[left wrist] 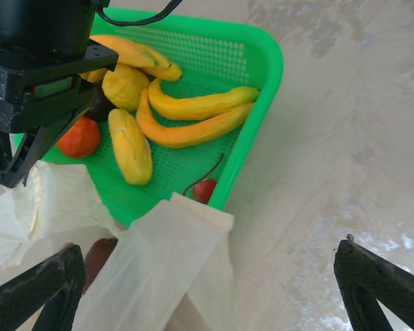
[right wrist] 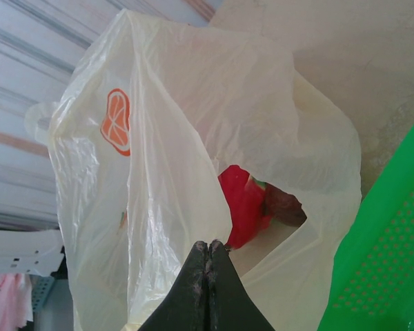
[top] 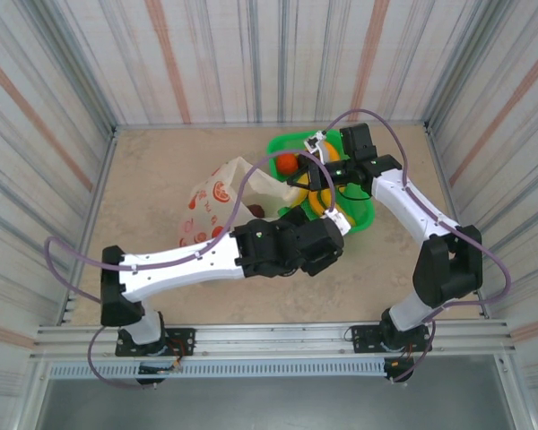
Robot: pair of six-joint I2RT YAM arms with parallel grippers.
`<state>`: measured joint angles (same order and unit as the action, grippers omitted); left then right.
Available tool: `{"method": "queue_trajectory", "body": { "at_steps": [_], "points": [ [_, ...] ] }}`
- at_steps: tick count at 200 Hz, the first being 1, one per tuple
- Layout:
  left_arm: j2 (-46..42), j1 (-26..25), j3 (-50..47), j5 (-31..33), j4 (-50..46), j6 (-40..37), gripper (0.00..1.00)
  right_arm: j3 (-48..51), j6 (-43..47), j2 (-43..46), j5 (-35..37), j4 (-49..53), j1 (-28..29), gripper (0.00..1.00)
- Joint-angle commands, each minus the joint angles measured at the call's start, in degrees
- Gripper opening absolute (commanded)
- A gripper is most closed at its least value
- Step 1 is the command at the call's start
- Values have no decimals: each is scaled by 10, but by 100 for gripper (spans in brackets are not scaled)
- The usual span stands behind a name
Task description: Place the fake fruits into the plastic bag and tie a complex knot
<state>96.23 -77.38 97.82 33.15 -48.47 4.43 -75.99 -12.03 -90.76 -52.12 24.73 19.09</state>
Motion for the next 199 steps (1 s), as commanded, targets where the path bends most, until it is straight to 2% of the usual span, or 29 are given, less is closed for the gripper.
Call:
{"method": "queue_trajectory", "body": {
  "at_steps": [1,65,97,112,146,165,184,199],
  "points": [
    [22,0,23,62,-13,-17,97,-11,-13,-8,-4,-7,-2,0],
    [86,26,23,80,-18,-17,98,-11,-20,-7,-4,-10,-2,0],
    [112,29,23,121,-18,-25,92,-9,-22,-9,-4,-12,-1,0],
    [118,29,22,134,-25,-24,78,-9,-24,-8,0,-12,-2,0],
    [97,28,11,126,-28,-16,30,-12,-42,-11,3,-14,-7,0],
    [63,28,-4,118,-23,-17,10,-15,-63,-9,-5,-20,-15,0],
    [7,28,-31,111,-3,-28,0,-19,-84,-2,-13,-30,-20,0],
    [-51,30,-58,101,19,-45,0,-20,-98,10,-15,-40,-22,0]
  ]
}}
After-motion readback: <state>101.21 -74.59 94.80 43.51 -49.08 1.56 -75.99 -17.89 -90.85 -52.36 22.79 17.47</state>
